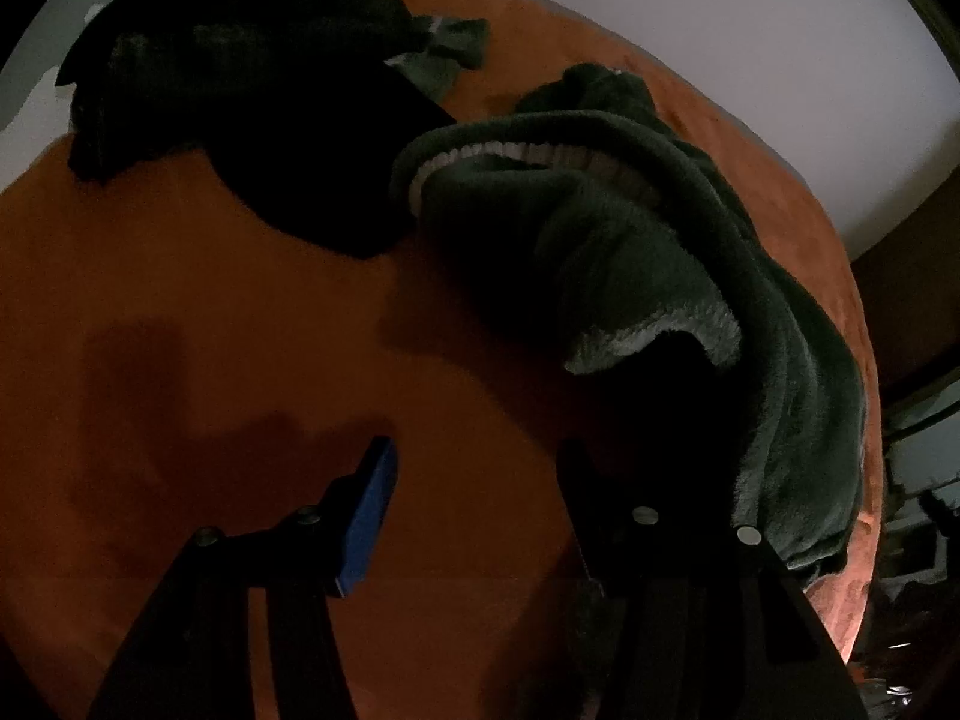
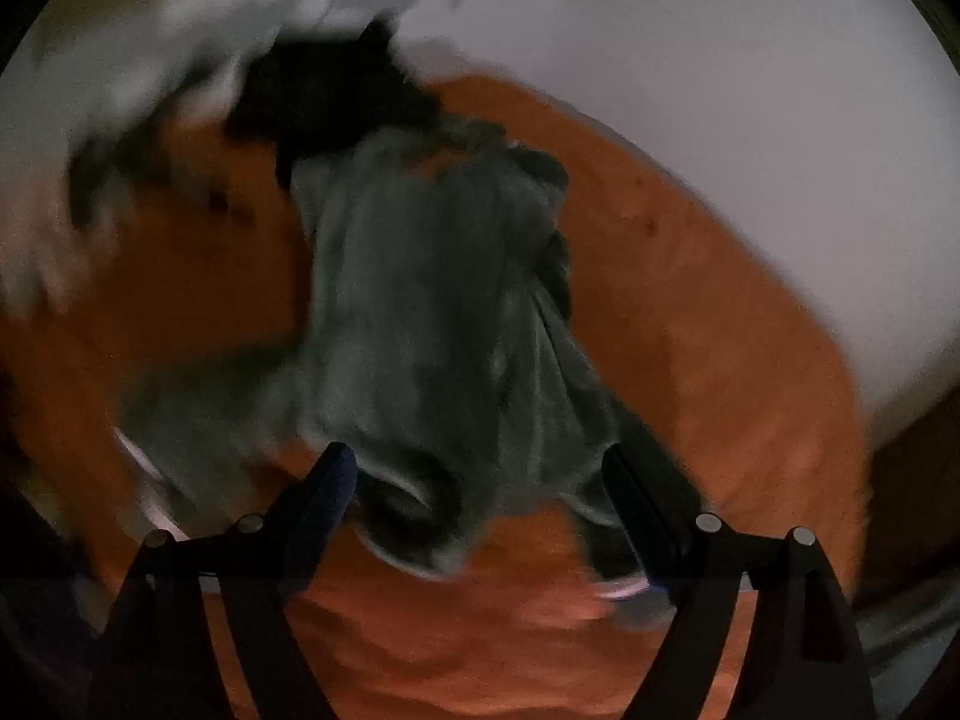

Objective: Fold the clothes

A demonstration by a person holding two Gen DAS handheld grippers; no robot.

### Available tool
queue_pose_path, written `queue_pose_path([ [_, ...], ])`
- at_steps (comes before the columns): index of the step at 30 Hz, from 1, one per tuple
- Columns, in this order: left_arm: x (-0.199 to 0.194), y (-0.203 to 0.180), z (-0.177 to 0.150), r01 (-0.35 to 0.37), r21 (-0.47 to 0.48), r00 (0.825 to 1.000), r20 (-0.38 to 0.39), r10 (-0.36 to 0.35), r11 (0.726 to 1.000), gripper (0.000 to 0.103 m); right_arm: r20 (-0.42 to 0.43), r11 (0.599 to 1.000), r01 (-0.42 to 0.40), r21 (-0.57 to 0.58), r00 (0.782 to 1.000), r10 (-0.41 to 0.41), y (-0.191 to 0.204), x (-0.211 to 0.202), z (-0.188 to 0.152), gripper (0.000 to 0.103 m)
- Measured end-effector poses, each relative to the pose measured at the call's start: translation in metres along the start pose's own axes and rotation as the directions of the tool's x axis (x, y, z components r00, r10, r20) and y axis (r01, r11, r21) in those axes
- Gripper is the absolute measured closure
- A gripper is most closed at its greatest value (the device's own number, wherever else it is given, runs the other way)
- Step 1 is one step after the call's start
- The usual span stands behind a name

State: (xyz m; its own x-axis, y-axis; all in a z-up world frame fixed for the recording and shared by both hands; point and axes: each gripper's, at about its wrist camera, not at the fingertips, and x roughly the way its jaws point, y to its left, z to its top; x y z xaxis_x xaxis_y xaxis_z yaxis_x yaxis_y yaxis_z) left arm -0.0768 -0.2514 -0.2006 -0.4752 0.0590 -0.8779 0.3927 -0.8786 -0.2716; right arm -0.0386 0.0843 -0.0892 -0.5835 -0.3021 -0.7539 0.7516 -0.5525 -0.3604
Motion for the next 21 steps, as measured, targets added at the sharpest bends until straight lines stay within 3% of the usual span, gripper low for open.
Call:
queue_pose_path([
  [2, 0.001, -0.001, 0.000, 0.000, 0.008, 1.000, -0.004, 0.000, 1.000, 0.046, -0.037, 0.997, 0.008, -0.071, 0.999, -0.010, 0.014, 0.013, -0.010, 0.020],
  [6, 0.003, -0.004, 0.000, 0.000, 0.023, 1.000, -0.013, 0.001, 1.000, 0.046, -0.081, 0.994, 0.055, -0.091, 0.995, -0.062, 0.023, 0.032, -0.022, 0.020],
  [11, 0.004, -0.005, 0.001, 0.007, 0.027, 1.000, -0.023, -0.006, 1.000, 0.046, -0.013, 0.941, 0.172, -0.292, 0.983, -0.183, 0.051, 0.051, -0.028, 0.020],
  [16, 0.001, -0.002, 0.003, 0.016, 0.027, 0.999, -0.030, -0.015, 0.999, 0.046, 0.015, 0.935, 0.116, -0.336, 0.993, -0.118, 0.068, 0.066, -0.027, 0.023],
  [18, 0.000, -0.001, 0.003, 0.020, 0.028, 0.999, -0.033, -0.019, 0.999, 0.046, 0.021, 0.928, 0.129, -0.350, 0.991, -0.130, 0.073, 0.073, -0.026, 0.049],
  [21, -0.001, 0.002, 0.005, 0.022, 0.027, 0.999, -0.035, -0.021, 0.999, 0.046, 0.029, 0.933, 0.137, -0.334, 0.990, -0.135, 0.067, 0.078, -0.023, 0.075],
])
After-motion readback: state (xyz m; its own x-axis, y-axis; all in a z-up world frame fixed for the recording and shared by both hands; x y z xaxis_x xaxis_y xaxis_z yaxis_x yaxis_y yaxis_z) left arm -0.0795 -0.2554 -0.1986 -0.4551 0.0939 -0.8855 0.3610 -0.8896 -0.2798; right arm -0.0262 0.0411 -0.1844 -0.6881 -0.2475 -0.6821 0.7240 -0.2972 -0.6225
